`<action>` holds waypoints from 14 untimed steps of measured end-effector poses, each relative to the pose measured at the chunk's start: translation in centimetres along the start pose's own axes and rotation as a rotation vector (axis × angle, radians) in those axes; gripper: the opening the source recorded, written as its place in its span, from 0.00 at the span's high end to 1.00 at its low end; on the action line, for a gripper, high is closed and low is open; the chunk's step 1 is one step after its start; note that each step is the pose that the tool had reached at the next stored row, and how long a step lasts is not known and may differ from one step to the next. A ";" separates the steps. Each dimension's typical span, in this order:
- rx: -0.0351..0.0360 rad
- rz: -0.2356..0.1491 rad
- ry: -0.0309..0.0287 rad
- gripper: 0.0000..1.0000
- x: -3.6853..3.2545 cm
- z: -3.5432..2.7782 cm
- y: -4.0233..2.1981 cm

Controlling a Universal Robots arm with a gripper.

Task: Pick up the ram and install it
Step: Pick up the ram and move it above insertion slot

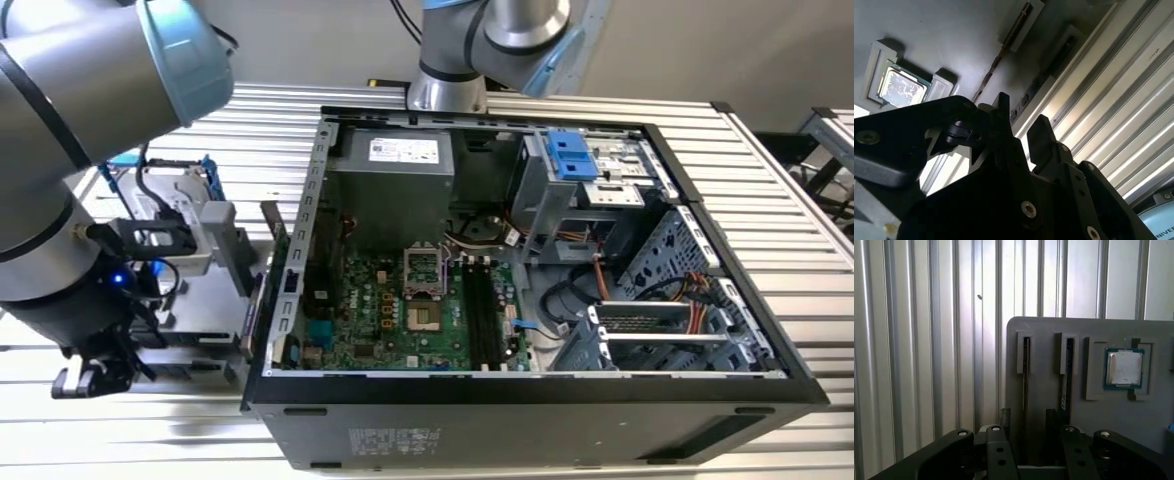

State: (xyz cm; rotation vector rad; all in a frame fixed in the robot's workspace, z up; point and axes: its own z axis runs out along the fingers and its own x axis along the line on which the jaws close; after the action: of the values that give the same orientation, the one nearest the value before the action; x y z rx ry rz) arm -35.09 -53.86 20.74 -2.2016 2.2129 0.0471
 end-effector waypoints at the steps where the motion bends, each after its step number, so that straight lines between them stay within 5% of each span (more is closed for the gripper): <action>1: 0.0001 0.000 -0.0001 0.00 0.00 0.15 0.00; 14: 0.0000 0.000 -0.0009 0.00 0.02 0.88 -0.01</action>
State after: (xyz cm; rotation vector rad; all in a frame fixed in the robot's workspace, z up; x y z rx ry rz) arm -35.08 -53.85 19.86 -2.2012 2.2124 0.0481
